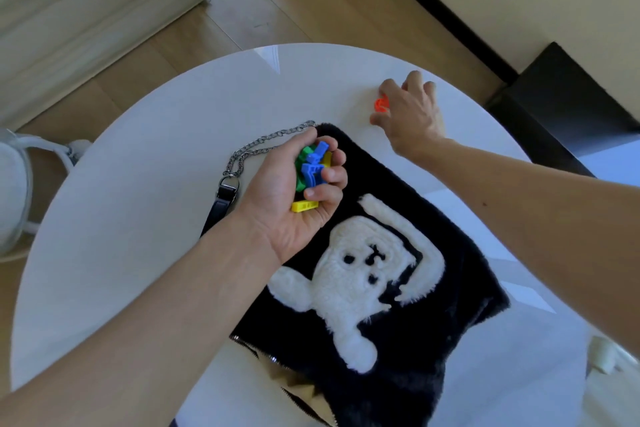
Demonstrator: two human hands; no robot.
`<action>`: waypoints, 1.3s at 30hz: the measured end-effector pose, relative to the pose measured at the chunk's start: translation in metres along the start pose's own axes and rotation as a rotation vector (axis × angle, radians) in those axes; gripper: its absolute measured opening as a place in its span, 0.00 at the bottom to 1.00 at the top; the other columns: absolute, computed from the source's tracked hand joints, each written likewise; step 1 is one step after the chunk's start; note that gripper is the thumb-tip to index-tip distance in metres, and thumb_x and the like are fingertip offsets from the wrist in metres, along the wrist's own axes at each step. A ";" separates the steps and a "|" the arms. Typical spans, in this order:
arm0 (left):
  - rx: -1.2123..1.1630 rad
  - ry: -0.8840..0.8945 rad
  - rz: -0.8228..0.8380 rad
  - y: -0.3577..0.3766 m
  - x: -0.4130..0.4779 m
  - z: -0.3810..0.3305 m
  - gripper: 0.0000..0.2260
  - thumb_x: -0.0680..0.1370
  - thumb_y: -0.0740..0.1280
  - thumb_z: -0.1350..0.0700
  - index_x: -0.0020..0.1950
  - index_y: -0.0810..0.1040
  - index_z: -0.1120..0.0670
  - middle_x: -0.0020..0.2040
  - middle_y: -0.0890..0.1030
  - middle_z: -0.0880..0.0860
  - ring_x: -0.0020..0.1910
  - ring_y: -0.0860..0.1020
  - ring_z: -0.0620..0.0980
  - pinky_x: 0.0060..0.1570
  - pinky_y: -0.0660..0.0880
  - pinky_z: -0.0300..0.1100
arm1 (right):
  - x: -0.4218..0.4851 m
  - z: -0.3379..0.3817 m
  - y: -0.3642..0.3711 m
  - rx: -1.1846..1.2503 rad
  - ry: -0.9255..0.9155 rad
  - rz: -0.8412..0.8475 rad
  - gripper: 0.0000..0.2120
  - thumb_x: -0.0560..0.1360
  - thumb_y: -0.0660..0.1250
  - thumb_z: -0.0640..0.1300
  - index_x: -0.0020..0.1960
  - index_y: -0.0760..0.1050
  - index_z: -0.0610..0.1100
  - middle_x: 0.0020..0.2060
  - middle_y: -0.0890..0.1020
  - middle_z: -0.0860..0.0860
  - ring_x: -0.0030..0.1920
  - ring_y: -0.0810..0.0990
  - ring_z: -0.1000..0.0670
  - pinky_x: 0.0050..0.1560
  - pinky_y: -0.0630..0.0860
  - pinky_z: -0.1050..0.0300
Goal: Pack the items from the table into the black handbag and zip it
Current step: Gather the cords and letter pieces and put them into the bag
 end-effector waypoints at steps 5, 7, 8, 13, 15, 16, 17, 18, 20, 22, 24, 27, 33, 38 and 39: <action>0.024 0.004 -0.017 -0.009 -0.012 -0.010 0.15 0.81 0.62 0.53 0.38 0.76 0.59 0.35 0.74 0.54 0.28 0.69 0.44 0.16 0.60 0.30 | -0.008 0.006 0.002 0.021 -0.118 -0.026 0.03 0.81 0.63 0.40 0.53 0.75 0.42 0.52 0.73 0.42 0.46 0.76 0.37 0.41 0.72 0.48; 0.056 -0.001 -0.038 -0.012 -0.018 -0.013 0.14 0.81 0.62 0.53 0.38 0.76 0.58 0.35 0.74 0.54 0.28 0.69 0.44 0.17 0.60 0.29 | -0.012 0.010 -0.005 0.095 -0.062 -0.003 0.05 0.81 0.64 0.43 0.54 0.77 0.42 0.52 0.75 0.42 0.47 0.77 0.39 0.45 0.74 0.48; 0.075 -0.003 -0.052 -0.014 -0.020 -0.014 0.14 0.81 0.62 0.53 0.39 0.76 0.58 0.35 0.74 0.54 0.28 0.69 0.45 0.17 0.60 0.30 | -0.015 0.013 -0.014 0.169 -0.011 -0.010 0.06 0.81 0.66 0.44 0.55 0.78 0.43 0.52 0.77 0.43 0.47 0.77 0.41 0.46 0.74 0.49; 0.149 -0.020 -0.126 -0.027 -0.037 -0.011 0.14 0.80 0.64 0.53 0.39 0.79 0.59 0.35 0.77 0.55 0.30 0.74 0.47 0.17 0.65 0.32 | -0.073 0.072 -0.095 0.676 -0.091 -0.051 0.06 0.73 0.72 0.51 0.47 0.82 0.50 0.39 0.82 0.50 0.39 0.82 0.45 0.42 0.82 0.48; 0.183 -0.021 -0.112 -0.030 -0.047 -0.006 0.12 0.79 0.65 0.53 0.40 0.80 0.58 0.36 0.78 0.54 0.30 0.75 0.47 0.19 0.66 0.32 | -0.119 0.109 -0.121 0.702 -0.280 0.059 0.06 0.72 0.72 0.51 0.47 0.83 0.51 0.40 0.82 0.51 0.39 0.82 0.48 0.42 0.81 0.45; 0.201 -0.025 -0.090 -0.031 -0.052 -0.003 0.10 0.78 0.66 0.53 0.41 0.80 0.57 0.37 0.79 0.53 0.31 0.75 0.46 0.20 0.67 0.33 | -0.142 0.124 -0.128 0.645 -0.360 0.112 0.06 0.73 0.72 0.47 0.49 0.84 0.50 0.42 0.81 0.50 0.40 0.82 0.49 0.42 0.80 0.45; 0.212 -0.032 -0.062 -0.031 -0.058 0.002 0.09 0.77 0.66 0.54 0.41 0.81 0.56 0.37 0.79 0.52 0.31 0.75 0.46 0.23 0.67 0.33 | -0.160 0.135 -0.131 0.556 -0.419 0.142 0.07 0.74 0.72 0.42 0.50 0.84 0.49 0.44 0.81 0.50 0.40 0.81 0.49 0.42 0.80 0.46; 0.207 -0.045 -0.036 -0.031 -0.063 0.006 0.10 0.77 0.66 0.54 0.39 0.81 0.55 0.36 0.80 0.50 0.32 0.76 0.45 0.27 0.68 0.34 | -0.176 0.142 -0.131 0.465 -0.446 0.160 0.10 0.74 0.71 0.37 0.51 0.84 0.48 0.46 0.80 0.50 0.41 0.80 0.49 0.41 0.79 0.46; 0.169 -0.065 -0.021 -0.040 -0.072 0.014 0.16 0.79 0.64 0.51 0.34 0.82 0.54 0.32 0.80 0.50 0.31 0.78 0.46 0.36 0.68 0.38 | -0.200 0.151 -0.132 0.335 -0.453 0.147 0.14 0.72 0.69 0.31 0.52 0.84 0.47 0.47 0.80 0.49 0.41 0.79 0.46 0.39 0.77 0.45; 0.120 -0.071 -0.004 -0.050 -0.084 0.018 0.18 0.80 0.63 0.48 0.36 0.82 0.55 0.32 0.80 0.51 0.33 0.79 0.47 0.36 0.73 0.38 | -0.221 0.162 -0.134 0.273 -0.489 0.116 0.15 0.71 0.68 0.30 0.53 0.83 0.44 0.45 0.82 0.48 0.42 0.79 0.45 0.37 0.77 0.46; 0.094 -0.042 0.036 -0.056 -0.097 0.018 0.13 0.77 0.66 0.47 0.45 0.79 0.58 0.38 0.78 0.52 0.39 0.77 0.47 0.37 0.72 0.37 | -0.240 0.169 -0.136 0.272 -0.528 0.075 0.17 0.71 0.68 0.30 0.57 0.82 0.43 0.42 0.83 0.49 0.41 0.78 0.51 0.35 0.77 0.51; 0.062 0.020 0.100 -0.071 -0.115 0.014 0.13 0.70 0.69 0.50 0.48 0.76 0.59 0.37 0.76 0.53 0.35 0.76 0.46 0.30 0.67 0.33 | -0.261 0.172 -0.138 0.442 -0.537 0.068 0.26 0.72 0.64 0.34 0.68 0.76 0.47 0.45 0.84 0.53 0.36 0.75 0.65 0.36 0.72 0.69; -0.081 -0.020 0.223 -0.102 -0.146 0.011 0.10 0.78 0.64 0.52 0.42 0.78 0.57 0.39 0.74 0.52 0.32 0.74 0.44 0.20 0.66 0.29 | -0.269 0.154 -0.116 0.927 -0.284 0.106 0.23 0.75 0.61 0.35 0.67 0.72 0.50 0.63 0.79 0.56 0.63 0.80 0.54 0.59 0.78 0.60; -0.060 -0.005 0.131 -0.137 -0.155 0.020 0.11 0.79 0.64 0.52 0.41 0.78 0.57 0.39 0.74 0.52 0.32 0.74 0.44 0.20 0.67 0.30 | -0.277 0.138 -0.063 -0.072 -0.304 0.289 0.36 0.63 0.73 0.67 0.62 0.66 0.49 0.53 0.69 0.52 0.50 0.73 0.49 0.47 0.74 0.52; -0.050 -0.014 0.075 -0.145 -0.156 0.027 0.12 0.79 0.64 0.51 0.40 0.79 0.57 0.38 0.75 0.52 0.32 0.74 0.44 0.20 0.66 0.31 | -0.282 0.137 -0.053 -0.233 -0.318 0.360 0.37 0.63 0.73 0.67 0.62 0.65 0.47 0.52 0.69 0.51 0.49 0.73 0.47 0.47 0.74 0.50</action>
Point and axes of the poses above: each hand's wrist, its own x-axis towards the middle knuckle, its own y-axis out of the palm, z = x × y, the point moved 4 cm from there along x, towards the middle knuckle
